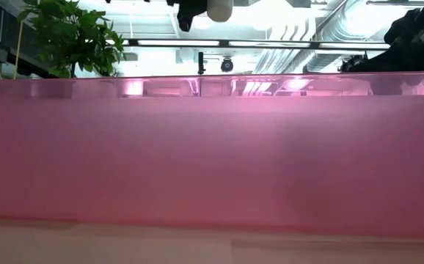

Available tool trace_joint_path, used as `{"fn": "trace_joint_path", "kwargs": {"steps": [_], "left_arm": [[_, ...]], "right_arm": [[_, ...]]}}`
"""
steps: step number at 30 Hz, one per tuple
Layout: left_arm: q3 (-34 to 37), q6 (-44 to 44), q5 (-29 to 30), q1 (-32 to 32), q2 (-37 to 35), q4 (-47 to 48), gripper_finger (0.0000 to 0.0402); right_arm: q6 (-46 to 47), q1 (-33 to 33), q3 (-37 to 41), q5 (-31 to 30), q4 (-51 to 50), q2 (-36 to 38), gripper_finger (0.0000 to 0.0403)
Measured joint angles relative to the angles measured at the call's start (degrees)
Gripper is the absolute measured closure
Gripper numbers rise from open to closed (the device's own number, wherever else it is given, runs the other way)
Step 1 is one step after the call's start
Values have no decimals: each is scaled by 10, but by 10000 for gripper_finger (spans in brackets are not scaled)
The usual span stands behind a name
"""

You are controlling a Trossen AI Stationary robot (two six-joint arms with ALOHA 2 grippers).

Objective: Pick and place pill bottles into a basket
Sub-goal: Put the white pill bottle into the bin

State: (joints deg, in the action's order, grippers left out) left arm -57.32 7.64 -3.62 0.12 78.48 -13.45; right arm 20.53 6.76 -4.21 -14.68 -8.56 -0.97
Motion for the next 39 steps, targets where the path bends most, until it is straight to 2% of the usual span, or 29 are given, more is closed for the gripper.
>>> {"fn": "trace_joint_path", "kwargs": {"steps": [15,20,29,39], "left_arm": [[0,15,17,-110,4,4,190],[0,17,53,-143,6,3,190],[0,61,55,-157,73,-10,190],[0,62,42,-159,149,-83,190]], "right_arm": [[0,0,0,1,-1,0,403],[-4,0,0,2,-1,0,403],[-14,0,1,7,-1,-1,403],[-13,0,1,14,-1,-1,403]]}}
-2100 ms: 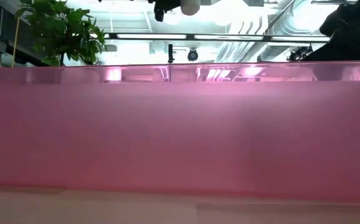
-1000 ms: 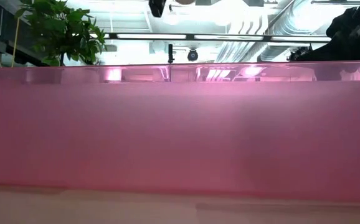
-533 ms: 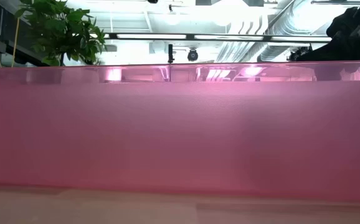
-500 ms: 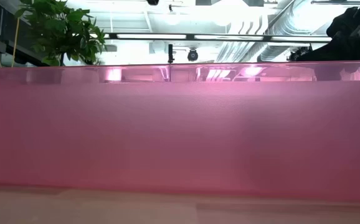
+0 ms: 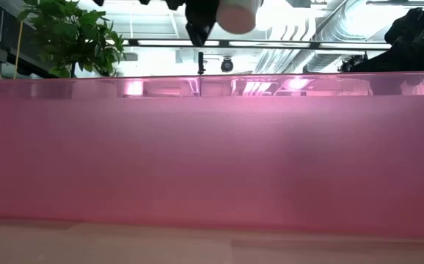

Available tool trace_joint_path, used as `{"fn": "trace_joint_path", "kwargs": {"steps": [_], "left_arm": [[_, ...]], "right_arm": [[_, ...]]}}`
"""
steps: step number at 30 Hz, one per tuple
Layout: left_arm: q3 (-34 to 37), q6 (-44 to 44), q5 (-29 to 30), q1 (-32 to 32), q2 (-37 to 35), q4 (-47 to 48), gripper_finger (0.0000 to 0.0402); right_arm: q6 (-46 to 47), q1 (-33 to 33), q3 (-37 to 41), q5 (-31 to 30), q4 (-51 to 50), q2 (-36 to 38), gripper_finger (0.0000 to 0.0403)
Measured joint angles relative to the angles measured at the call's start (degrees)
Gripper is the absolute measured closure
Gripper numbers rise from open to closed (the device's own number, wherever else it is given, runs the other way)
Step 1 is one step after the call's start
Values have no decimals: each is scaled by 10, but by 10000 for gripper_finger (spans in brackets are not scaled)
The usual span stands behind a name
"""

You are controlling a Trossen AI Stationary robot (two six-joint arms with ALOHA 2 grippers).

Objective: Pick and place pill bottles into a basket
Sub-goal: Put the white pill bottle into the bin

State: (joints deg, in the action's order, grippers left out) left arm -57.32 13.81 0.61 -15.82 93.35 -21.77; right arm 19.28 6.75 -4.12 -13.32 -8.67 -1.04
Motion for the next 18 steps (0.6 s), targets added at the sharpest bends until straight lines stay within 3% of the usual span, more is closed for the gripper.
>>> {"fn": "trace_joint_path", "kwargs": {"steps": [8,18], "left_arm": [[7,-19,28,-20,46,-37,191],[118,-19,94,-43,60,-203,191]], "right_arm": [[2,0,0,0,0,0,403],[14,0,0,0,0,0,403]]}}
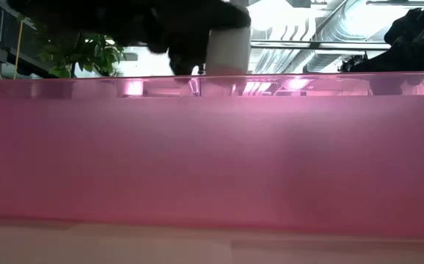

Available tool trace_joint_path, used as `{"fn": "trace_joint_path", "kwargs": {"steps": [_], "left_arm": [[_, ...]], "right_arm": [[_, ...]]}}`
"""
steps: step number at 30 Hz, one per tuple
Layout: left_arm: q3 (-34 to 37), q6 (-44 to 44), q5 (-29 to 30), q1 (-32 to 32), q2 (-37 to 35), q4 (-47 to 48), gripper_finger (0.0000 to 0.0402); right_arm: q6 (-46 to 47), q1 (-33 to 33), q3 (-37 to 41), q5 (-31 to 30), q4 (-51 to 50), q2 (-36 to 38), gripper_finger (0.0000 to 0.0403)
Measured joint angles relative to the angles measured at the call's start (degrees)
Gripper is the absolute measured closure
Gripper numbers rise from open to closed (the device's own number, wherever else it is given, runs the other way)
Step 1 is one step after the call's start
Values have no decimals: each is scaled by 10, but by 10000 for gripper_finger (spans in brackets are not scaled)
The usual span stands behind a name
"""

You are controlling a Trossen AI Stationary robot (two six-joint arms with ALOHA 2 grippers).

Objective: Pick and place pill bottles into a basket
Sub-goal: Put the white pill bottle into the bin

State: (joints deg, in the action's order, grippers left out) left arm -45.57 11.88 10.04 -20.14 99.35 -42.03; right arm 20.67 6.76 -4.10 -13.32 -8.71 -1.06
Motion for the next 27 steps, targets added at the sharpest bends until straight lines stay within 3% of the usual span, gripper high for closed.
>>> {"fn": "trace_joint_path", "kwargs": {"steps": [15,22,27], "left_arm": [[16,-11,-5,-6,12,48,191],[14,-5,-1,-6,57,-40,191],[15,7,-2,-5,85,-34,191]], "right_arm": [[-1,0,0,-12,0,0,403],[2,0,0,-14,0,0,403],[1,0,0,-16,0,0,403]]}}
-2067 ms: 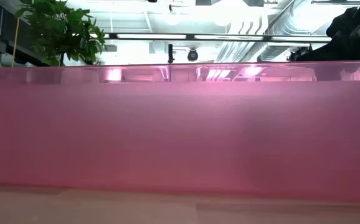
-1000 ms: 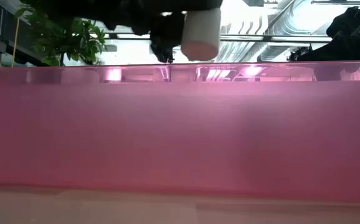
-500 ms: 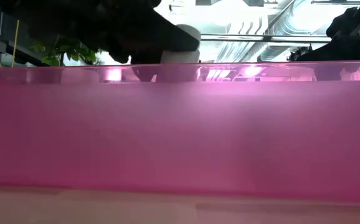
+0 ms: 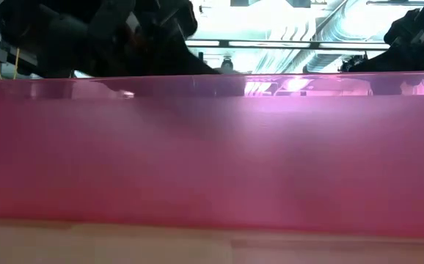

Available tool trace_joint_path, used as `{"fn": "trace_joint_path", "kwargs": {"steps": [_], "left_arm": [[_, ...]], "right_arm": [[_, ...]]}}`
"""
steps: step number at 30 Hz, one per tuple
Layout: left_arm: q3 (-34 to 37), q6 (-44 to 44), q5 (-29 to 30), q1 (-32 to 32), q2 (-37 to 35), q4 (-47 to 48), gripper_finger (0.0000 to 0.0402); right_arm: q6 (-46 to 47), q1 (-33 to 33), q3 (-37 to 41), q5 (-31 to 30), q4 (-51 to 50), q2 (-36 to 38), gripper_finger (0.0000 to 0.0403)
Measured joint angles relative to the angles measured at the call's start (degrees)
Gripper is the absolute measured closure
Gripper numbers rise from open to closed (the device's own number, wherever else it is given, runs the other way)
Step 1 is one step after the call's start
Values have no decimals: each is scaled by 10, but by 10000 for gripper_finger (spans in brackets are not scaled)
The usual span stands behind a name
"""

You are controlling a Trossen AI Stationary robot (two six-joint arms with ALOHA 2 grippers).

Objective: Pick and place pill bottles into a basket
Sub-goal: Put the white pill bottle into the bin

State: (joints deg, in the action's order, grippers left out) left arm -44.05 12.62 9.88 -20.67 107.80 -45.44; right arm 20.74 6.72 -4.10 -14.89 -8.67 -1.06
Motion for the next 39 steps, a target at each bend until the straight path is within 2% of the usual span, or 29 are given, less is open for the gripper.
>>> {"fn": "trace_joint_path", "kwargs": {"steps": [16,22,27,29,39], "left_arm": [[-1,-8,-3,0,11,0,191],[-1,16,7,0,11,-2,190],[-1,46,54,0,11,3,121],[-1,48,55,0,11,3,114],[1,53,40,0,13,7,195]], "right_arm": [[-2,0,0,-2,0,0,403],[1,0,0,-2,0,0,403],[2,0,0,-2,0,0,403],[2,0,0,-2,0,0,403],[2,0,0,-7,0,0,403]]}}
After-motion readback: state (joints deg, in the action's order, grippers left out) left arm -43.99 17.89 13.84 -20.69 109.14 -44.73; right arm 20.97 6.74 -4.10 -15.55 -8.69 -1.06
